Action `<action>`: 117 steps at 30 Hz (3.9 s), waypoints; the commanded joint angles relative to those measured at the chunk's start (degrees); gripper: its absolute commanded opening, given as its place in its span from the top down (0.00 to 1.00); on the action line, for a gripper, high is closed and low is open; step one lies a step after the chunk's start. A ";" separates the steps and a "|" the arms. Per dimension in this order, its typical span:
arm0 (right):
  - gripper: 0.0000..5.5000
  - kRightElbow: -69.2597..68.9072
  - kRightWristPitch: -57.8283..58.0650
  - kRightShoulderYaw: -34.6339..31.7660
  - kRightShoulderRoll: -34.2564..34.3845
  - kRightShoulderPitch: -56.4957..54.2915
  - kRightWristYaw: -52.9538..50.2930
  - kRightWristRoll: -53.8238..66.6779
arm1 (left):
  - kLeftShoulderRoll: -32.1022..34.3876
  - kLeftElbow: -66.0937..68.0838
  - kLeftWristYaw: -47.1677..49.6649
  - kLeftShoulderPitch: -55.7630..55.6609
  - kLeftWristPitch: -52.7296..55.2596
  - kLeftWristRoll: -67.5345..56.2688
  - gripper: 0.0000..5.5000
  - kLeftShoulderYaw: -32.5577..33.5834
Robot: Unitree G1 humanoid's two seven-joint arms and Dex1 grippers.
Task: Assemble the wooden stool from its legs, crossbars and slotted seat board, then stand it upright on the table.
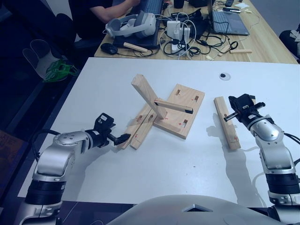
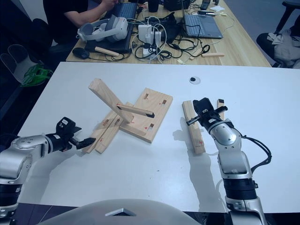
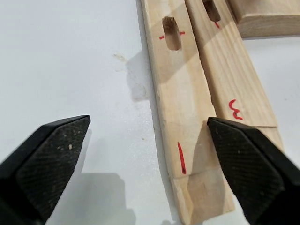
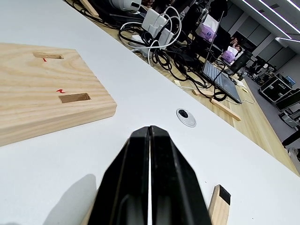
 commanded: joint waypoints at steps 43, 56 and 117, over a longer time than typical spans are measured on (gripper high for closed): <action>1.00 0.31 0.24 -0.47 0.03 -0.50 -0.66 0.96 | 0.61 -1.41 -0.27 0.54 0.60 -1.29 0.16 -0.73; 1.00 0.95 -0.22 0.17 0.12 -1.11 -0.61 0.65 | -0.07 0.70 2.43 -0.79 0.29 2.57 0.16 -3.30; 0.23 -9.40 25.59 -12.51 11.52 -39.14 -2.78 69.69 | -11.77 -1.59 -1.46 -35.00 -25.83 -4.12 0.63 -5.91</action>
